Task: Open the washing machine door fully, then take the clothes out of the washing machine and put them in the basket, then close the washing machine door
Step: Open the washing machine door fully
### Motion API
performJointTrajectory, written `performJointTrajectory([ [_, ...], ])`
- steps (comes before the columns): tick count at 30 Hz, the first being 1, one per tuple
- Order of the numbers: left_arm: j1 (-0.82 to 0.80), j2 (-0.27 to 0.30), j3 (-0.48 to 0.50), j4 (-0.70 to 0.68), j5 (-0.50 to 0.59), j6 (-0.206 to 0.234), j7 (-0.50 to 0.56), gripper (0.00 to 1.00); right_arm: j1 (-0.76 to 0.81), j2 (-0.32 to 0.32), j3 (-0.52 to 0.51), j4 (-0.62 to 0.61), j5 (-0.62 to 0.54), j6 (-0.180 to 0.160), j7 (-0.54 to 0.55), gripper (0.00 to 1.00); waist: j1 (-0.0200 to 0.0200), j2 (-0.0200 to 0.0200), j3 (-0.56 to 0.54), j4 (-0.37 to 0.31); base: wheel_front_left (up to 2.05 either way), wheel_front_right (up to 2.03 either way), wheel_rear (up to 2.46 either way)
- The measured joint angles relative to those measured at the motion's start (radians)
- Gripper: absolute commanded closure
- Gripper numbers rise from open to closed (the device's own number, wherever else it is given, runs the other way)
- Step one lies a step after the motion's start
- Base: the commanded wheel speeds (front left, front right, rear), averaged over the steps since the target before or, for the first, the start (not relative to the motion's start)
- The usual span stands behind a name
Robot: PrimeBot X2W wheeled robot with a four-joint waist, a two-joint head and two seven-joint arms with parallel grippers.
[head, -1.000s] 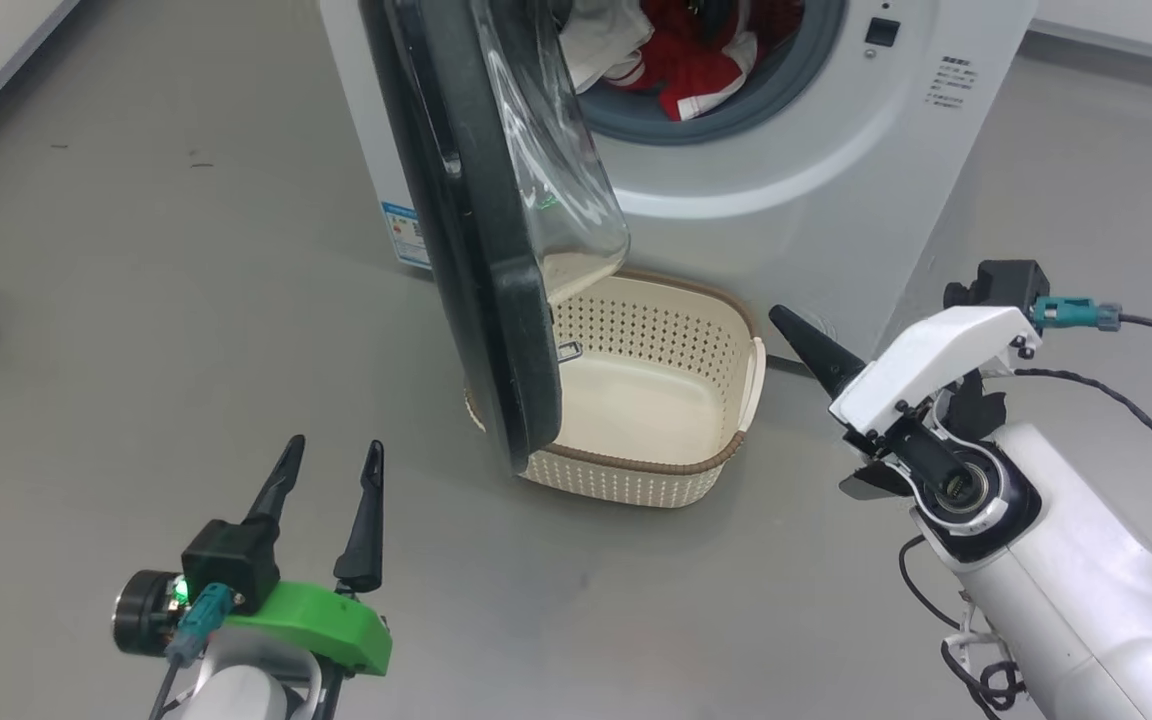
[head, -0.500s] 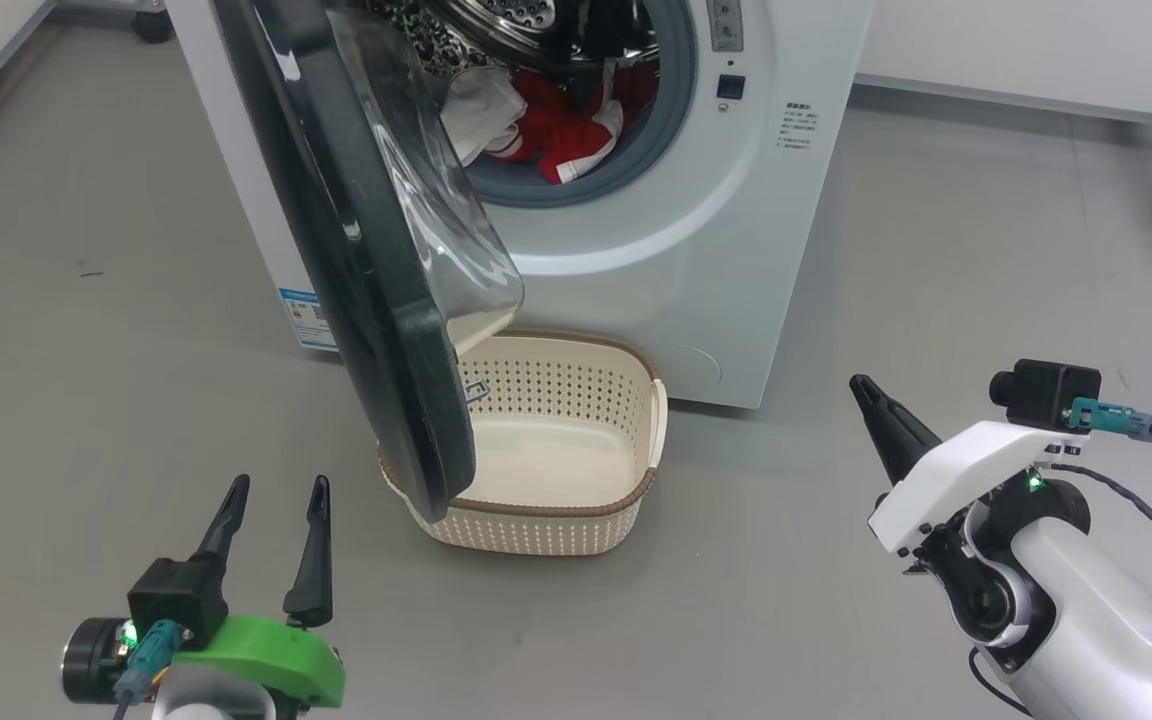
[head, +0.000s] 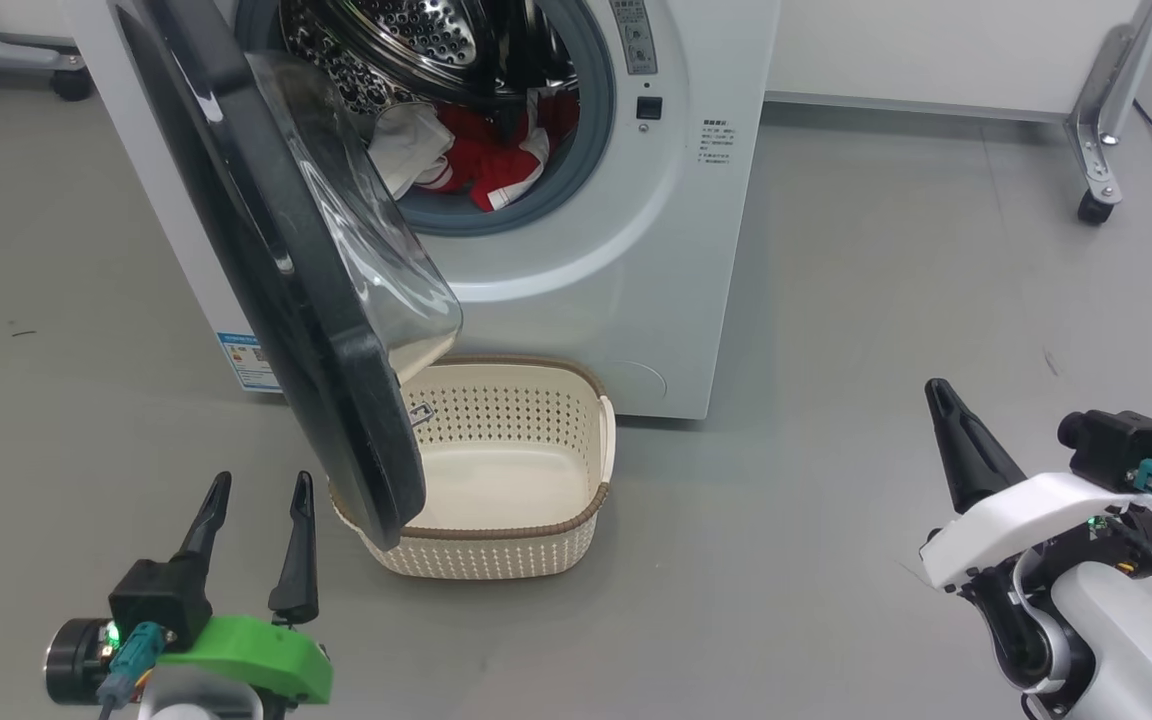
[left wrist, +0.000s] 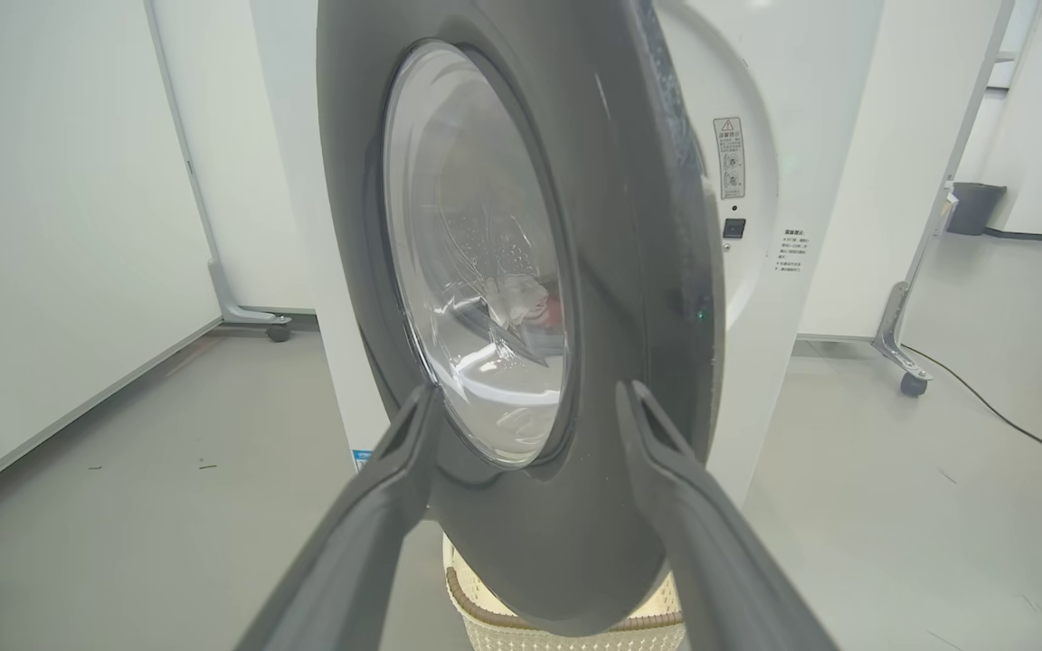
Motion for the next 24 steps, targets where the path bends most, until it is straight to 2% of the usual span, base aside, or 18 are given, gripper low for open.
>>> performJointTrajectory([
  [11,0.002,-0.005,0.02,-0.006,0.0,-0.008,0.0,0.0,0.1,0.013,-0.081,-0.03,-0.048,-0.038,-0.013,1.0,0.0,0.0,0.002,-0.02,0.0,0.0,0.0],
  [12,0.002,-0.006,0.021,-0.006,0.0,-0.009,0.0,0.0,0.11,0.016,-0.088,-0.034,-0.053,-0.042,-0.013,0.61,0.0,0.0,0.002,-0.022,0.0,0.0,0.0],
  [13,0.002,-0.006,0.022,-0.006,0.0,-0.009,0.0,0.0,0.116,0.017,-0.092,-0.038,-0.063,-0.043,-0.013,0.0,0.0,0.0,0.002,-0.023,0.0,0.0,0.0],
  [24,0.003,-0.009,0.042,-0.008,0.009,-0.017,0.0,0.0,0.169,0.047,-0.201,-0.113,-0.201,-0.052,-0.015,0.0,0.0,0.0,0.004,-0.036,0.0,0.0,0.0],
])
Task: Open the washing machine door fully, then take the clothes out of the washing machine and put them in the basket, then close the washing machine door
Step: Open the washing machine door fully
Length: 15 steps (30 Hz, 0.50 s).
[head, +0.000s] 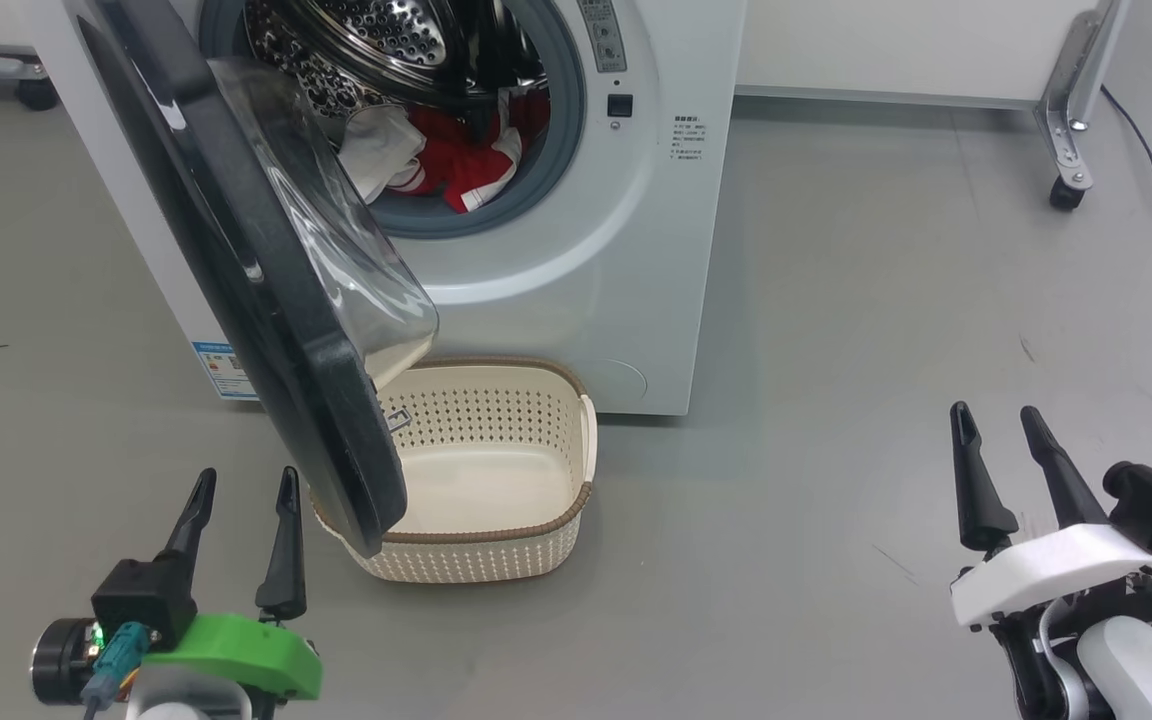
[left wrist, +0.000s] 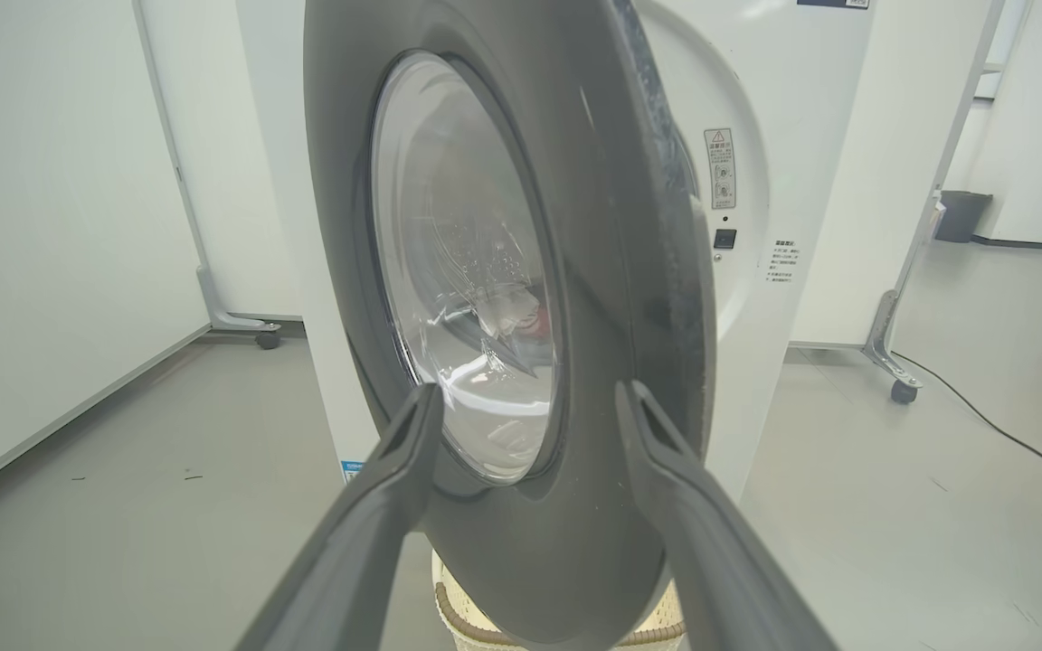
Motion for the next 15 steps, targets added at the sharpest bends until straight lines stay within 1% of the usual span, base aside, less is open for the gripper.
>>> performJointTrajectory([
  [4,0.0,-0.001,0.001,0.0,0.008,-0.001,0.0,0.0,0.029,0.003,-0.003,-0.013,-0.056,-0.007,0.0,0.0,0.0,0.0,0.001,-0.002,0.0,0.0,0.0],
  [9,0.001,-0.004,0.003,0.0,0.013,-0.007,0.0,0.0,0.058,0.022,-0.032,-0.036,-0.09,-0.007,0.0,0.0,0.0,0.0,0.002,-0.002,0.0,0.0,0.0],
  [12,0.001,-0.006,0.003,0.001,0.016,-0.01,0.0,0.0,0.074,0.021,-0.034,-0.037,-0.123,-0.007,-0.001,0.0,0.0,0.0,0.002,-0.002,0.0,0.0,0.0],
  [15,0.001,-0.008,0.004,0.001,0.016,-0.01,0.0,0.0,0.087,0.03,-0.047,-0.044,-0.128,-0.007,-0.001,0.0,0.0,0.0,0.002,-0.001,0.0,0.0,0.0],
])
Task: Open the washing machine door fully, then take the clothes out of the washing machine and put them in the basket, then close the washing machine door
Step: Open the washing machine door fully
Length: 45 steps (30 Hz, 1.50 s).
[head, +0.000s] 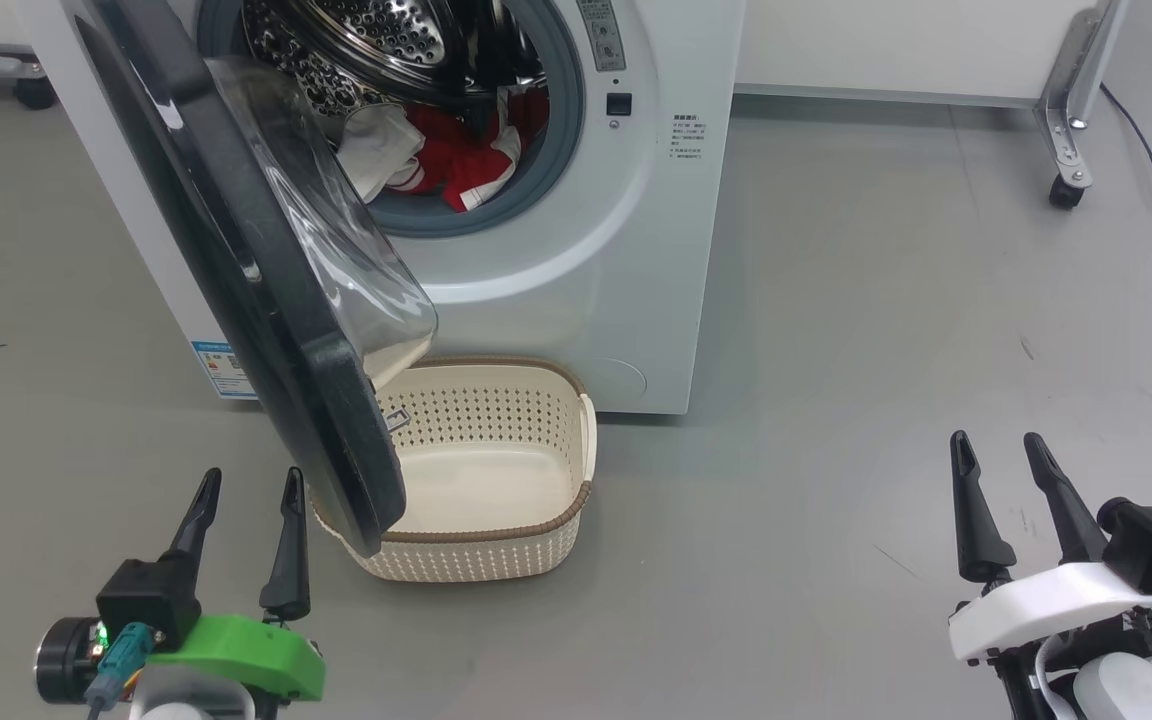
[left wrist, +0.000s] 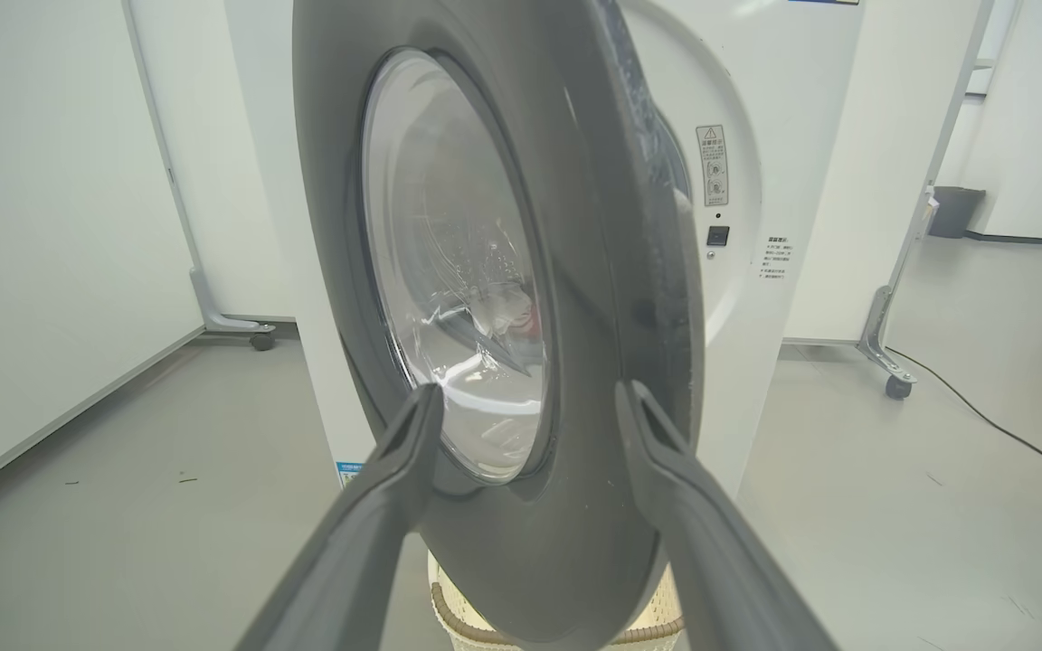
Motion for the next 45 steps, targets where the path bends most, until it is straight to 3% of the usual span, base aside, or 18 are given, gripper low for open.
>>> performJointTrajectory([
  [27,0.018,-0.015,0.01,0.023,0.012,-0.018,0.0,0.0,0.062,0.057,-0.062,-0.036,-0.095,0.002,0.0,0.0,0.0,0.0,0.002,-0.005,0.0,0.0,0.0],
  [45,0.018,-0.019,0.019,0.024,0.02,-0.021,0.0,0.0,0.077,0.084,-0.085,-0.038,-0.131,0.027,0.0,0.0,0.0,0.0,0.002,-0.009,0.0,0.0,0.0],
])
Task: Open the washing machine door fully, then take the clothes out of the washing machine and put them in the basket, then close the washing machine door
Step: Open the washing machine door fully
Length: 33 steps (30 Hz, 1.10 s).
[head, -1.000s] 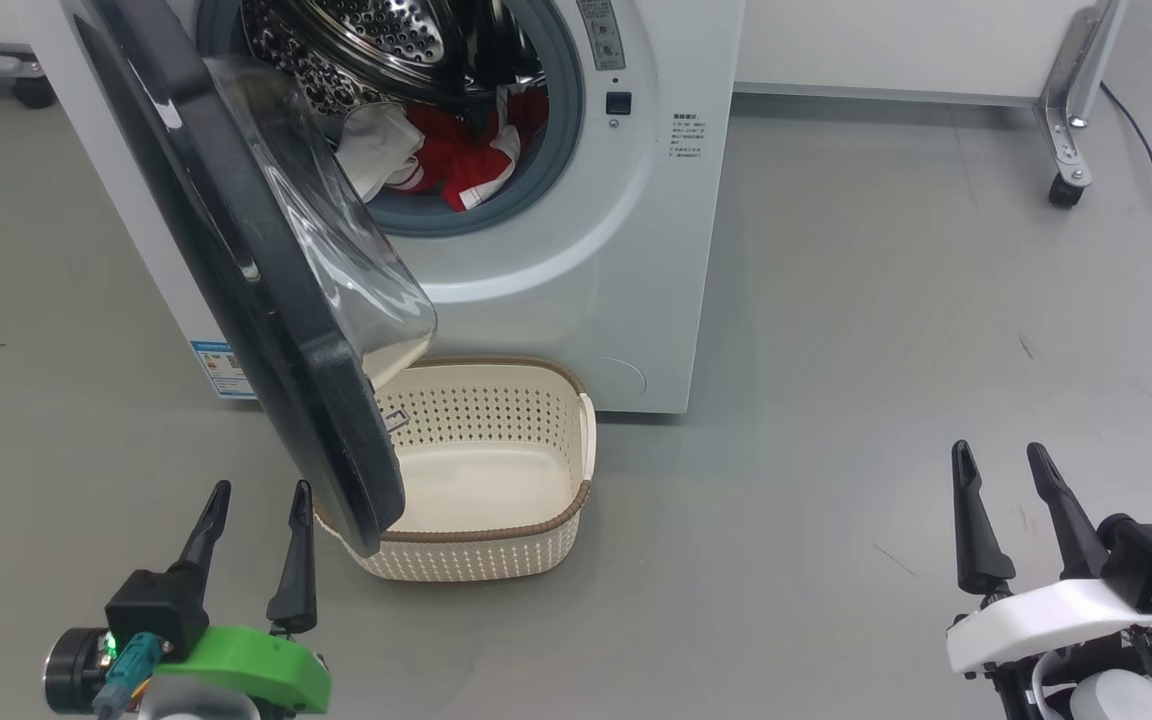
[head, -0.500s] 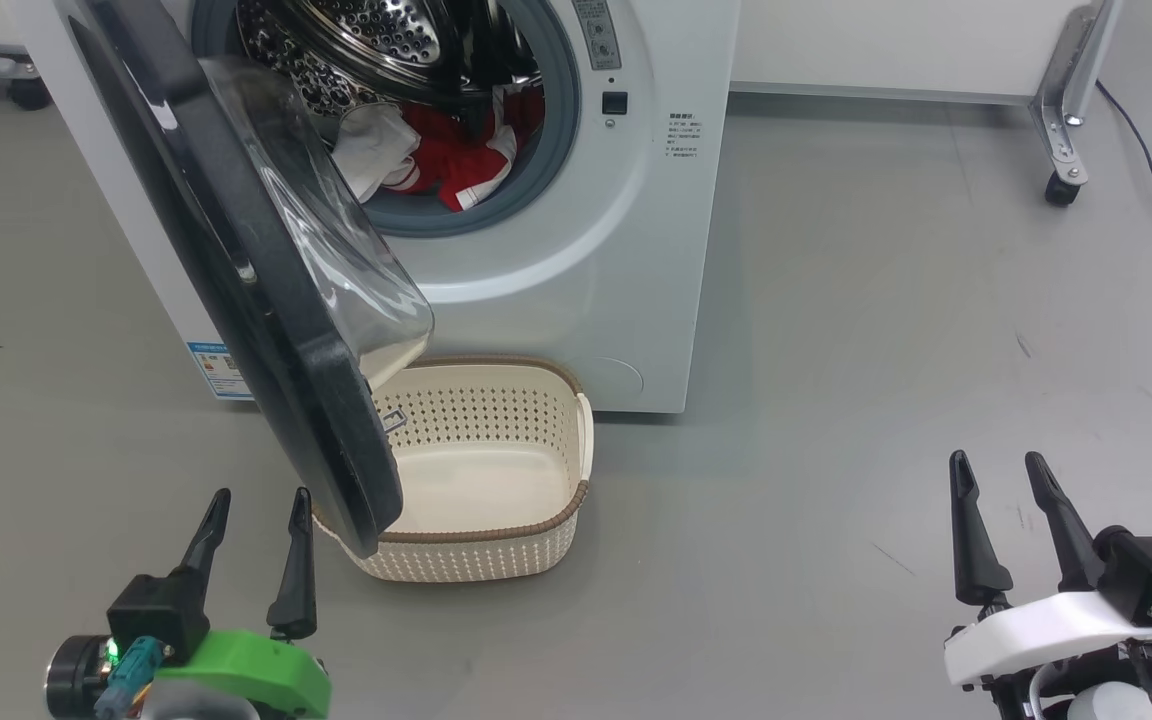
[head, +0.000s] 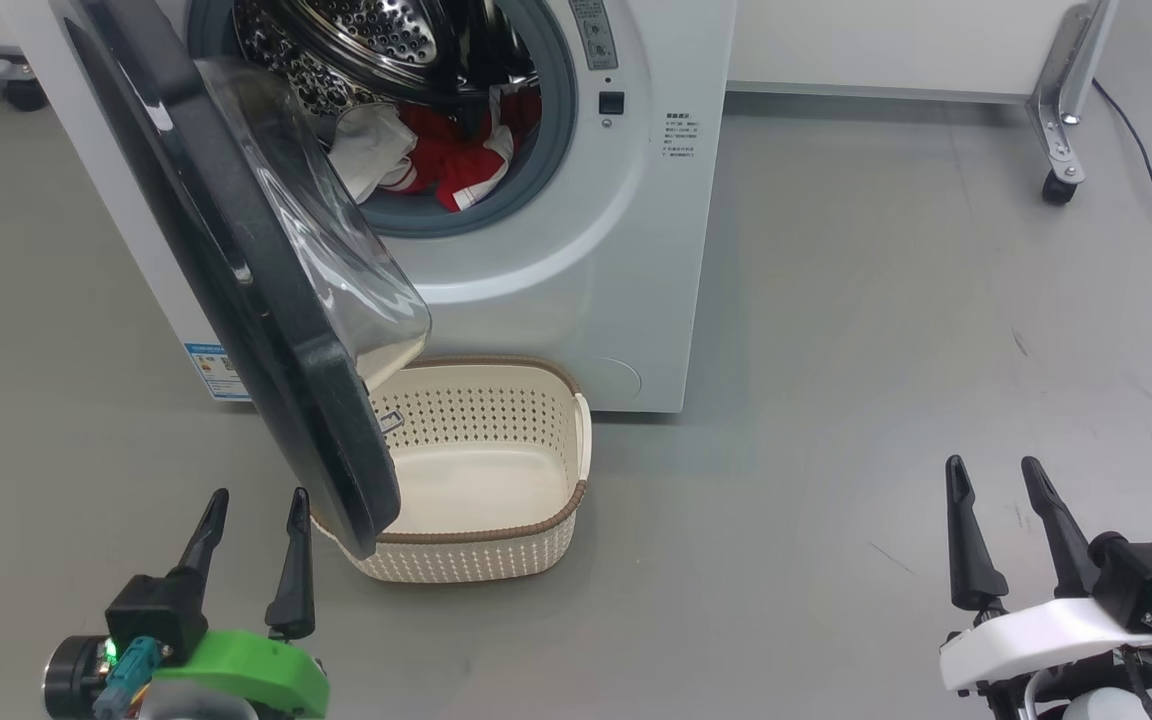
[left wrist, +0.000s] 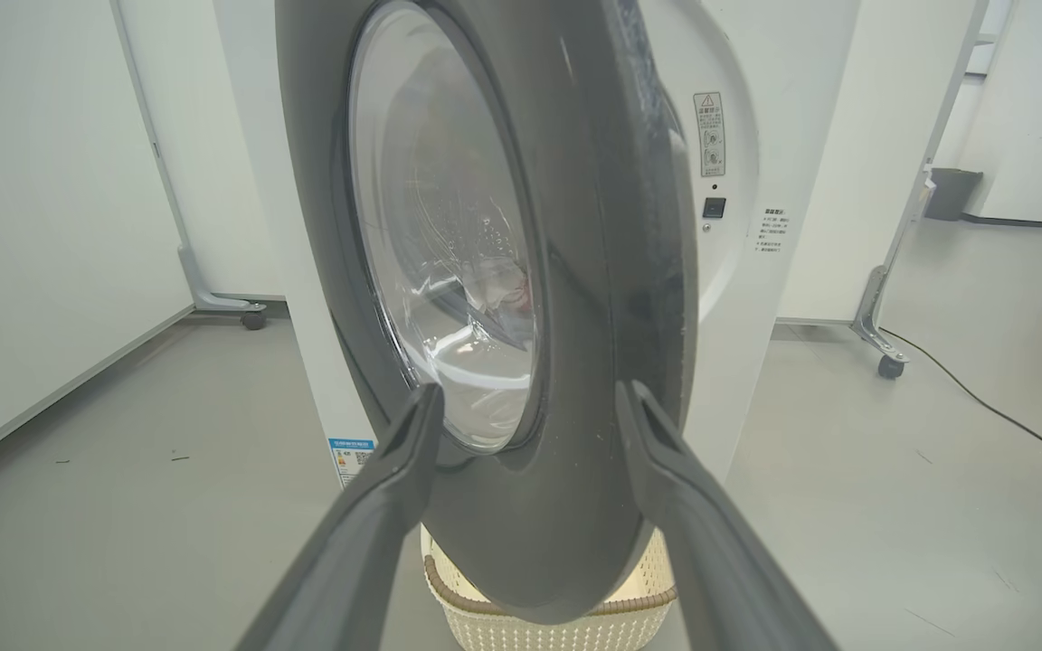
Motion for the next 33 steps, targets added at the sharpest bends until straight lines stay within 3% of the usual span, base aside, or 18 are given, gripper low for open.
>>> performJointTrajectory([
  [8,0.0,-0.001,0.0,0.003,0.018,-0.006,0.0,0.0,0.003,0.006,-0.001,0.002,-0.018,0.019,0.0,0.0,0.0,0.0,-0.002,-0.001,0.0,0.0,0.0],
  [9,0.0,-0.002,-0.001,0.005,0.018,-0.007,0.0,0.27,0.003,0.009,-0.001,0.002,-0.019,0.02,0.0,0.0,0.0,0.0,-0.002,-0.001,0.0,0.0,0.0],
  [10,0.0,-0.002,-0.003,0.008,0.019,-0.01,0.0,0.71,0.003,0.011,-0.001,0.003,-0.021,0.021,0.0,0.0,0.0,0.0,-0.002,-0.001,0.0,0.0,0.0],
  [11,0.0,-0.002,-0.007,0.011,0.026,-0.01,0.0,0.71,0.003,0.013,-0.001,0.004,-0.024,0.026,0.0,0.0,0.0,0.0,-0.002,-0.001,0.0,0.0,0.0],
  [12,0.0,-0.002,-0.009,0.012,0.032,-0.012,0.0,1.0,0.003,0.015,-0.001,0.004,-0.025,0.026,0.0,0.0,0.0,0.0,-0.003,-0.001,0.0,0.0,0.0],
  [33,-0.001,-0.003,0.018,0.005,0.033,-0.014,0.0,1.0,0.005,0.043,-0.028,0.014,-0.044,0.047,0.0,0.0,0.0,0.0,0.001,-0.005,0.0,0.0,0.0],
])
